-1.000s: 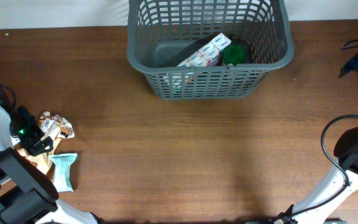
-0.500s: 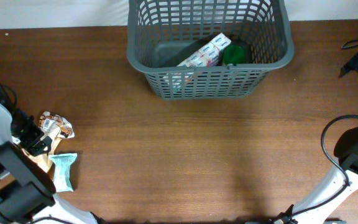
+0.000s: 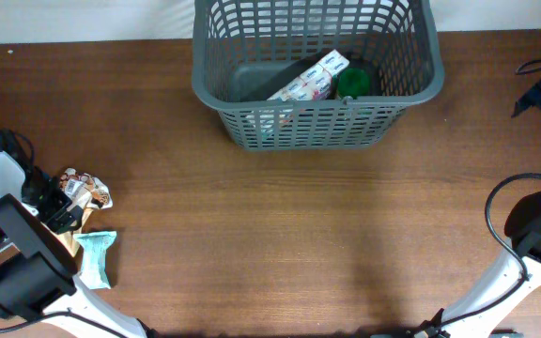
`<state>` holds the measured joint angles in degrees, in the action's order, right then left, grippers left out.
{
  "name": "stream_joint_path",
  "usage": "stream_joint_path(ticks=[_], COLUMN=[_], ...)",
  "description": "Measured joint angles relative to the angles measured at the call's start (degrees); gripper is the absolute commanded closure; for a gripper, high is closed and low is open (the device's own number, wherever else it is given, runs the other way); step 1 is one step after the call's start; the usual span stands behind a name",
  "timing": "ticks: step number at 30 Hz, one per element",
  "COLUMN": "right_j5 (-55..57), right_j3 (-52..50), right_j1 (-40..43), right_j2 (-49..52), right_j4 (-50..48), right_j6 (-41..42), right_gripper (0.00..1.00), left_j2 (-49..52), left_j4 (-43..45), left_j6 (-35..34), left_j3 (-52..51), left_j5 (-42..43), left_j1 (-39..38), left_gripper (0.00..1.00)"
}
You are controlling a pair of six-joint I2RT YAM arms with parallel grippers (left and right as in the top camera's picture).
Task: Pack container
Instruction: 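Grasp the brown snack bag with the left gripper and lift it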
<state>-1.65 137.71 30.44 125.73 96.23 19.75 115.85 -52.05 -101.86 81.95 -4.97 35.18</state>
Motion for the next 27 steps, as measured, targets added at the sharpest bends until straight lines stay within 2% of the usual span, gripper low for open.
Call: stream_joint_path(ticks=[16, 17, 19, 21, 22, 27], right_j5=[0.00, 0.00, 0.00, 0.00, 0.00, 0.00], right_j3=[0.00, 0.00, 0.00, 0.00, 0.00, 0.00], right_j1=[0.00, 0.00, 0.00, 0.00, 0.00, 0.00], right_j2=[0.00, 0.00, 0.00, 0.00, 0.00, 0.00], right_j4=[0.00, 0.00, 0.00, 0.00, 0.00, 0.00], right_j6=[-0.02, 0.00, 0.00, -0.02, -0.02, 0.00], right_gripper=[0.01, 0.01, 0.01, 0.01, 0.01, 0.01], left_j2=[2.49, 2.71, 2.93, 3.21, 3.28, 3.30], left_j4=[1.75, 1.70, 1.38, 0.31, -0.04, 1.55], left_j6=[1.79, 1.79, 1.73, 1.99, 1.99, 2.21], left_j3=[0.02, 0.09, 0.20, 0.22, 0.22, 0.57], left_j5=[-0.04, 0.15, 0.46, 0.68, 0.90, 1.81], left_j1=[0.00, 0.00, 0.00, 0.00, 0.00, 0.00], left_gripper=[0.01, 0.04, 0.32, 0.87, 0.98, 0.98])
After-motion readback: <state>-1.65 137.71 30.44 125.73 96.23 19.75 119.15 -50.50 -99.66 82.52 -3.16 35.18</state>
